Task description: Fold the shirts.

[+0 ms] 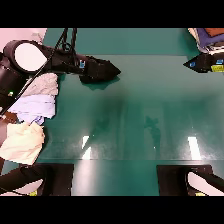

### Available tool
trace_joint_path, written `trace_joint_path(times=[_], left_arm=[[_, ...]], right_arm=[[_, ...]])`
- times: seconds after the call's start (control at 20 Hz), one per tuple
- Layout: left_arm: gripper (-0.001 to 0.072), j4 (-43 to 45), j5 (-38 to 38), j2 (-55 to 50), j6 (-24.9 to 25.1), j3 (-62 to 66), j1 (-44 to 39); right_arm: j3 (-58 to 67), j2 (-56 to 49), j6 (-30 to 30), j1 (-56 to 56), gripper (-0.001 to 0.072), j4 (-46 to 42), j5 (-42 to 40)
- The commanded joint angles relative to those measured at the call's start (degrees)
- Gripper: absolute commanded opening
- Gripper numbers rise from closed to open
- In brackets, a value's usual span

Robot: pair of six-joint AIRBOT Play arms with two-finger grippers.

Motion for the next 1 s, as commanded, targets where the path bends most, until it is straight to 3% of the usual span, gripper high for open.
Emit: trace_joint_path(times=[0.0, 0.6, 0.75, 0.8, 0.85, 0.95], left_arm=[[0.0029, 0.02, 0.00, -0.02, 0.00, 0.02, 0.00], [0.0028, -0.17, 0.26, -0.02, -0.02, 0.02, 0.00], [0.0031, 4.57, 6.10, -0.02, 0.09, 0.02, 0.00], [0.0217, 9.70, 7.87, -0.09, -0.02, 0.02, 0.02], [0.0474, 15.10, 9.05, -0.57, -1.18, 0.02, 0.44], [0.0509, 21.46, 8.87, -2.95, -6.80, 0.02, 3.28]], right_arm=[[0.07, 0.02, 0.00, 0.04, 0.0013, 0.02, 0.02], [0.07, 0.00, 0.00, 0.04, 0.0013, 0.02, 0.00], [0.07, 0.02, 0.00, 0.04, 0.0014, 0.04, -1.07], [0.07, 0.00, 0.00, 0.07, 0.0014, 0.37, -2.71], [0.07, 0.02, 0.00, 0.04, 0.0014, 0.44, -4.09], [0.09, 0.02, 0.00, 0.04, 0.0014, 0.46, -5.64]])
